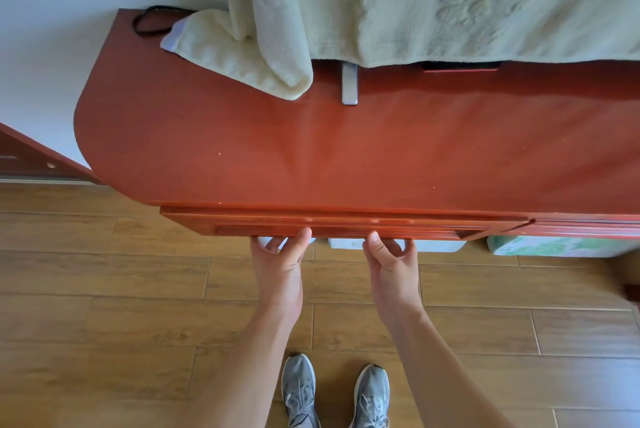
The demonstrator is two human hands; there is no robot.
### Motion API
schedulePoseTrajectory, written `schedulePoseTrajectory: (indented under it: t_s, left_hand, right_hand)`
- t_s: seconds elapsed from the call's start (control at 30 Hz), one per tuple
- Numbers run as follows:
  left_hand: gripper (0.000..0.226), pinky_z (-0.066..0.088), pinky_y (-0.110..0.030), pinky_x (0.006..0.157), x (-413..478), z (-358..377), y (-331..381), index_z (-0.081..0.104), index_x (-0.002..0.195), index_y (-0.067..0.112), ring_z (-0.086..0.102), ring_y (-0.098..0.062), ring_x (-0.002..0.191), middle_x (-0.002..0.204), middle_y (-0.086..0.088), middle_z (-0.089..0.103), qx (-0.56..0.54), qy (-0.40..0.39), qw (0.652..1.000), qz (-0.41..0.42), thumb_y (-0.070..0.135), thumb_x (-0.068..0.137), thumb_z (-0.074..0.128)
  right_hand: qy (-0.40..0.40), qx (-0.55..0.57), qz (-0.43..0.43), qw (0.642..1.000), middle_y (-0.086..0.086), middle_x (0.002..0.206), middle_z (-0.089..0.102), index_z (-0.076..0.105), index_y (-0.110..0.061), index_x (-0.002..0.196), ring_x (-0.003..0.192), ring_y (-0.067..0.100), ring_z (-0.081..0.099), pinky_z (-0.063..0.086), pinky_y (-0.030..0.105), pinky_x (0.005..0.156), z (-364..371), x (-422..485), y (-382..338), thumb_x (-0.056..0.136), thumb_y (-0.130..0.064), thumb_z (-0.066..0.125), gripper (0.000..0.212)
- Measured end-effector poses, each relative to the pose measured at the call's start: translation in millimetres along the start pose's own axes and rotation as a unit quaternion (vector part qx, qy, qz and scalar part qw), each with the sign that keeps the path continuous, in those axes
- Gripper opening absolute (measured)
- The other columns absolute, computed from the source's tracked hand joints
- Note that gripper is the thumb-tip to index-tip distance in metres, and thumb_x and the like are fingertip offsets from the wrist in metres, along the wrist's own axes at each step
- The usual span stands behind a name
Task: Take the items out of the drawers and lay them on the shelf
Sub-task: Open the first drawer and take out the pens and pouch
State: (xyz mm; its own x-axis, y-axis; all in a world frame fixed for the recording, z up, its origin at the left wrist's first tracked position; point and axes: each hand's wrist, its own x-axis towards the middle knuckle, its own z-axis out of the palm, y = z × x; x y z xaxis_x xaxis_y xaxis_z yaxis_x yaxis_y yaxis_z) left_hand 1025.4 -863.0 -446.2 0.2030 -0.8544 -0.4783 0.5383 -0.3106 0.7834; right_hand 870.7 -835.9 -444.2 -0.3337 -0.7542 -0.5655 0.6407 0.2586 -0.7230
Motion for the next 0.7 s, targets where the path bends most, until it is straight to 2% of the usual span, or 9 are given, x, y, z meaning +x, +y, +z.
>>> schedulePoseTrajectory:
  t_s: [0.13,0.23,0.3,0.37,0.47,0.6,0.7]
  left_hand:
    - [0.089,0.052,-0.032,0.091,-14,-9,-5,0.047,0.134,0.014,0.065,-0.019,0.099,0.106,-0.008,0.06,0.003,0.009,1.0,-0.004,0.016,0.055,0.089]
    - [0.079,0.053,-0.029,0.087,-24,-14,-7,0.045,0.129,0.023,0.068,-0.015,0.091,0.107,-0.008,0.056,-0.016,0.026,0.999,-0.017,0.007,0.063,0.084]
    - [0.085,0.054,-0.028,0.087,-31,-18,-8,0.039,0.139,0.02,0.069,-0.016,0.092,0.109,-0.011,0.055,-0.03,0.027,0.999,-0.024,0.002,0.067,0.082]
    - [0.088,0.054,-0.029,0.088,-39,-21,-9,0.035,0.146,0.019,0.07,-0.016,0.093,0.107,-0.011,0.059,-0.036,0.031,0.998,-0.028,-0.007,0.074,0.079]
    - [0.072,0.054,-0.029,0.088,-54,-28,-13,0.043,0.139,0.015,0.069,-0.021,0.1,0.11,-0.013,0.063,-0.011,0.037,0.999,-0.023,-0.009,0.079,0.074]
    - [0.08,0.055,-0.03,0.088,-78,-45,-18,0.043,0.14,0.015,0.068,-0.022,0.1,0.114,-0.016,0.06,-0.027,0.03,0.999,-0.029,-0.005,0.072,0.08]
    - [0.086,0.055,-0.031,0.09,-99,-56,-24,0.04,0.142,0.019,0.065,-0.022,0.101,0.115,-0.016,0.056,-0.039,0.038,0.998,-0.027,-0.005,0.071,0.081]
  right_hand:
    - [0.02,0.008,0.004,1.0,0.003,0.094,0.055,0.042,-0.011,0.119,0.088,0.008,0.063,0.044,0.033,0.103,-5,-14,7,0.086,-0.004,0.069,0.044]
    - [0.024,0.042,0.007,0.999,0.0,0.088,0.056,0.043,-0.014,0.116,0.082,0.006,0.064,0.043,0.037,0.106,-9,-25,7,0.087,0.001,0.065,0.039]
    - [0.021,0.07,0.014,0.997,-0.001,0.088,0.056,0.038,-0.014,0.128,0.086,0.009,0.064,0.041,0.04,0.109,-12,-31,7,0.087,0.0,0.065,0.051]
    - [0.024,0.097,0.027,0.995,0.002,0.098,0.058,0.03,-0.019,0.14,0.098,0.013,0.062,0.039,0.043,0.111,-16,-39,5,0.088,-0.001,0.065,0.065]
    - [0.026,0.094,0.048,0.994,0.002,0.095,0.059,0.038,-0.018,0.129,0.098,0.013,0.061,0.038,0.045,0.111,-24,-51,10,0.089,0.002,0.062,0.051]
    - [0.003,0.086,0.046,0.995,0.0,0.09,0.06,0.045,-0.02,0.115,0.093,0.01,0.062,0.039,0.044,0.111,-41,-73,22,0.088,0.002,0.062,0.038]
    - [-0.016,0.088,0.043,0.995,-0.002,0.088,0.058,0.038,-0.02,0.13,0.088,0.007,0.063,0.039,0.046,0.11,-55,-94,29,0.085,0.002,0.067,0.058]
